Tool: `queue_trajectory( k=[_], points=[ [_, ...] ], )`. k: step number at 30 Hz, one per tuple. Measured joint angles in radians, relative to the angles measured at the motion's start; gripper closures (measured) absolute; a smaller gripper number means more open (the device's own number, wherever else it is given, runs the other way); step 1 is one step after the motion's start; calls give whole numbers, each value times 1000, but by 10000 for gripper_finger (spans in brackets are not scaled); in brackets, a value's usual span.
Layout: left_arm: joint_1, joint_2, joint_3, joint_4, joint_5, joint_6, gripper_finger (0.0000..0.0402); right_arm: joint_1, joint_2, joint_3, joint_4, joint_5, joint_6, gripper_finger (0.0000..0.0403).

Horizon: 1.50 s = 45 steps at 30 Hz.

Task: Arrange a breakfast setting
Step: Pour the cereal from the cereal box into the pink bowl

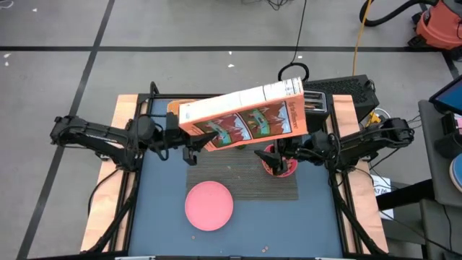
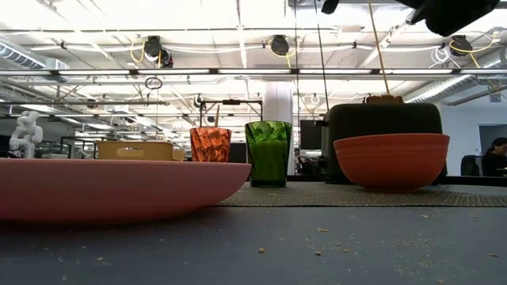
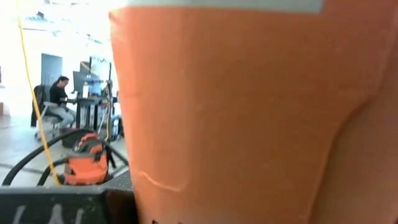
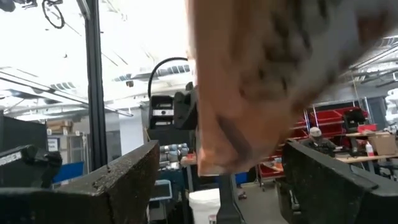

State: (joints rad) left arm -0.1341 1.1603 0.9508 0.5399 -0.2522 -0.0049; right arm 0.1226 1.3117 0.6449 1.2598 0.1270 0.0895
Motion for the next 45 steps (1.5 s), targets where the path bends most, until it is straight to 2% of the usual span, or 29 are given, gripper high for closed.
queue_trajectory(
  k=[6, 17, 22, 30, 34, 38, 45],
  points=[
    [0, 72, 1, 64, 1, -1, 206, 0, 0, 0, 19, 1, -1, 78],
    [0, 147, 2, 73, -1, -5, 206, 0, 0, 0, 56, 3, -53, 84],
    [0, 146, 2, 64, 1, -5, 206, 0, 0, 0, 51, 3, -84, 130],
    [-1, 146, 2, 68, 2, -6, 206, 0, 0, 0, 45, 6, -90, 255],
    [-1, 147, 2, 69, 5, -6, 206, 0, 0, 0, 45, 6, -88, 301],
    [-1, 148, 1, 100, 4, -17, 206, 0, -1, 0, 42, 6, -86, 315],
    [0, 148, 0, 108, 0, -23, 206, 0, -2, 1, 40, 5, -84, 308]
  ],
)
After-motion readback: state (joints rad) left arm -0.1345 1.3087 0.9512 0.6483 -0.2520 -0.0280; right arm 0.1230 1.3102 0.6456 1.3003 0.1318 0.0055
